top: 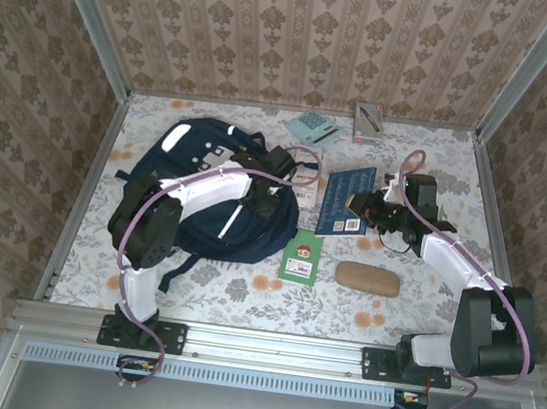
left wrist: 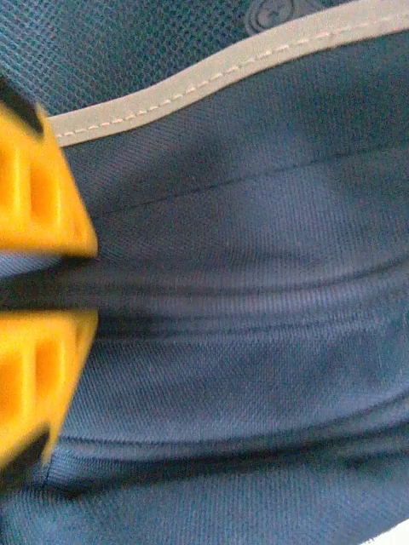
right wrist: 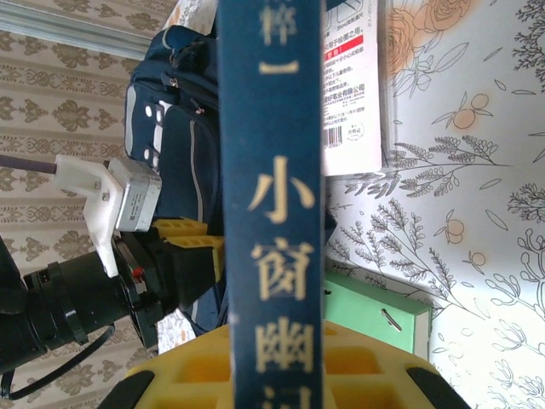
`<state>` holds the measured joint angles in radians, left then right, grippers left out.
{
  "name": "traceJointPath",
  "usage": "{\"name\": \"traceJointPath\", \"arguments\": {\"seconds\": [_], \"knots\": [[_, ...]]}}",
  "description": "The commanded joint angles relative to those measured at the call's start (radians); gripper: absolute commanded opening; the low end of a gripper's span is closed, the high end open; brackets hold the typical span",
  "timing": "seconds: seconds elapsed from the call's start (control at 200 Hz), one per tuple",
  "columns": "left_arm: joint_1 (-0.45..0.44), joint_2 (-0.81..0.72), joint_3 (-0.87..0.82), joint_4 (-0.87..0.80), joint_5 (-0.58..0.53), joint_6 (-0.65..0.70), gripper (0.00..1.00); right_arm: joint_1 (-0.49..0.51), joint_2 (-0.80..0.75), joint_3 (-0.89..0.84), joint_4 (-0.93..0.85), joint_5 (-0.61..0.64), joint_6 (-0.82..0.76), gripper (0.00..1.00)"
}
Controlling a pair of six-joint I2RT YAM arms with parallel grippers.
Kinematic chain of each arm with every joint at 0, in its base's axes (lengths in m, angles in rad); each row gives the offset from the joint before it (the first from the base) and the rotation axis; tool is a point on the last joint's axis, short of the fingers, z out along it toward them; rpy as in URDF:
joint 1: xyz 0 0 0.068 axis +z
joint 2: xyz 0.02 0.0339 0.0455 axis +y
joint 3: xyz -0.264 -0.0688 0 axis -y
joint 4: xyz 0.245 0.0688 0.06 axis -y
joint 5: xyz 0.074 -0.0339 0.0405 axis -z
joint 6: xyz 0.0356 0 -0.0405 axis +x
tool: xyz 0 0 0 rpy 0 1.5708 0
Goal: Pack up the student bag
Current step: Open the student bag at the middle-left of the table, then place the book in the student bag.
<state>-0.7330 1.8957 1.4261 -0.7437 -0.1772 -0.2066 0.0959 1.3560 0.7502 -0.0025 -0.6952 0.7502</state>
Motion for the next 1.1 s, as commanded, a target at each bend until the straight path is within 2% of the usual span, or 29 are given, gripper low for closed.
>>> {"name": "traceJointPath", "arguments": {"seconds": [0.0, 0.13, 0.375, 0.58, 0.72, 0.875, 0.91, 1.095], "knots": [[0.005, -0.012, -0.013, -0.027, -0.064, 0.002, 0.00, 0.023, -0.044, -0.002, 0.029, 0.015, 0.025, 0.00], [0.010, -0.098, 0.018, -0.045, -0.067, -0.006, 0.00, 0.056, -0.051, -0.005, 0.069, 0.034, 0.069, 0.00], [0.067, -0.251, 0.092, -0.087, 0.009, -0.002, 0.00, 0.173, -0.039, -0.035, 0.289, 0.085, 0.232, 0.00], [0.153, -0.352, 0.115, -0.084, 0.172, -0.012, 0.00, 0.313, 0.028, -0.037, 0.508, 0.171, 0.347, 0.00], [0.221, -0.400, 0.111, -0.069, 0.277, -0.028, 0.00, 0.415, 0.145, 0.008, 0.631, 0.248, 0.417, 0.00], [0.271, -0.433, 0.107, -0.058, 0.348, -0.057, 0.00, 0.510, 0.263, 0.088, 0.697, 0.343, 0.439, 0.00], [0.305, -0.437, 0.108, -0.053, 0.363, -0.064, 0.00, 0.529, 0.293, 0.107, 0.720, 0.363, 0.450, 0.00], [0.339, -0.451, 0.138, -0.040, 0.425, -0.089, 0.00, 0.611, 0.454, 0.235, 0.771, 0.457, 0.494, 0.00]]}}
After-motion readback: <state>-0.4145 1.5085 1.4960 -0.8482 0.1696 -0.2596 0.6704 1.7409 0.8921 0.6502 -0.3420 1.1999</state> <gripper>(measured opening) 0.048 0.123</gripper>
